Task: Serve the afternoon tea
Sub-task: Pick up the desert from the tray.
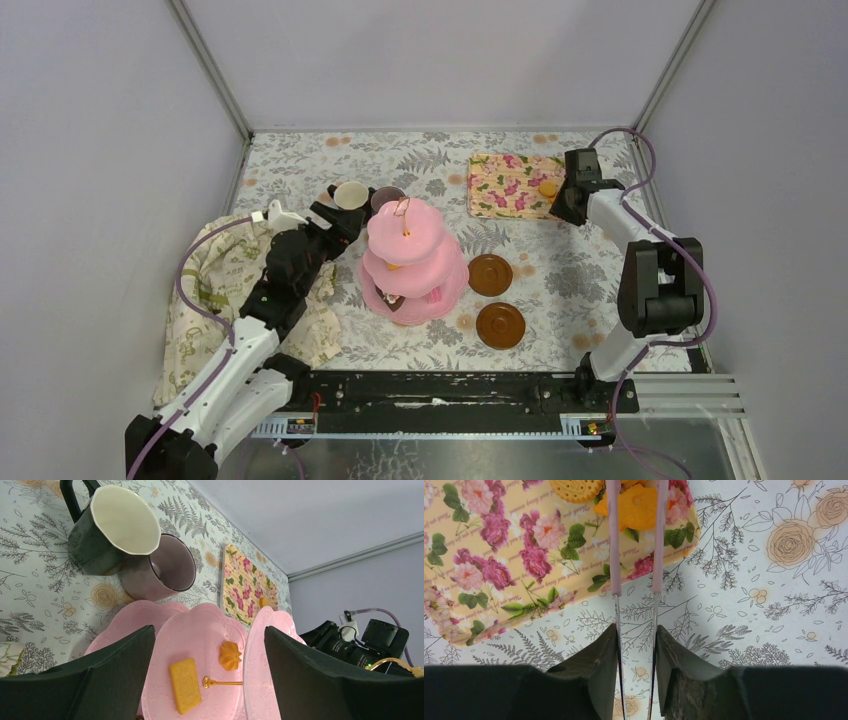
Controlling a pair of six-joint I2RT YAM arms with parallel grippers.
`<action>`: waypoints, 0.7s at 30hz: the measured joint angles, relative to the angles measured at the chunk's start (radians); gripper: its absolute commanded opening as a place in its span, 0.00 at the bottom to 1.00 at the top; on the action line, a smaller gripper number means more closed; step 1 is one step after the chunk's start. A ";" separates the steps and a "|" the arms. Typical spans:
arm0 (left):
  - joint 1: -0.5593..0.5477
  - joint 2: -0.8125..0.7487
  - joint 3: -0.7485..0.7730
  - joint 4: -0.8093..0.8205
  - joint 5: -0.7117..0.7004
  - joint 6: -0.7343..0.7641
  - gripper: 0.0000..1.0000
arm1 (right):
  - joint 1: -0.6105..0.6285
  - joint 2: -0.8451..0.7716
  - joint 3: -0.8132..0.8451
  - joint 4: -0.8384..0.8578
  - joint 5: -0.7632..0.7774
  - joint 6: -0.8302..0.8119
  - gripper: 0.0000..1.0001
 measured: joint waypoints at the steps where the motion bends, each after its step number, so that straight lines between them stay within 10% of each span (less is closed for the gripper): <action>1: 0.000 0.000 0.000 0.000 0.000 0.000 0.88 | 0.000 0.005 0.000 0.003 -0.002 0.000 0.36; 21: 0.000 0.011 0.000 0.003 0.004 -0.001 0.88 | -0.007 0.010 -0.064 0.035 -0.040 0.008 0.36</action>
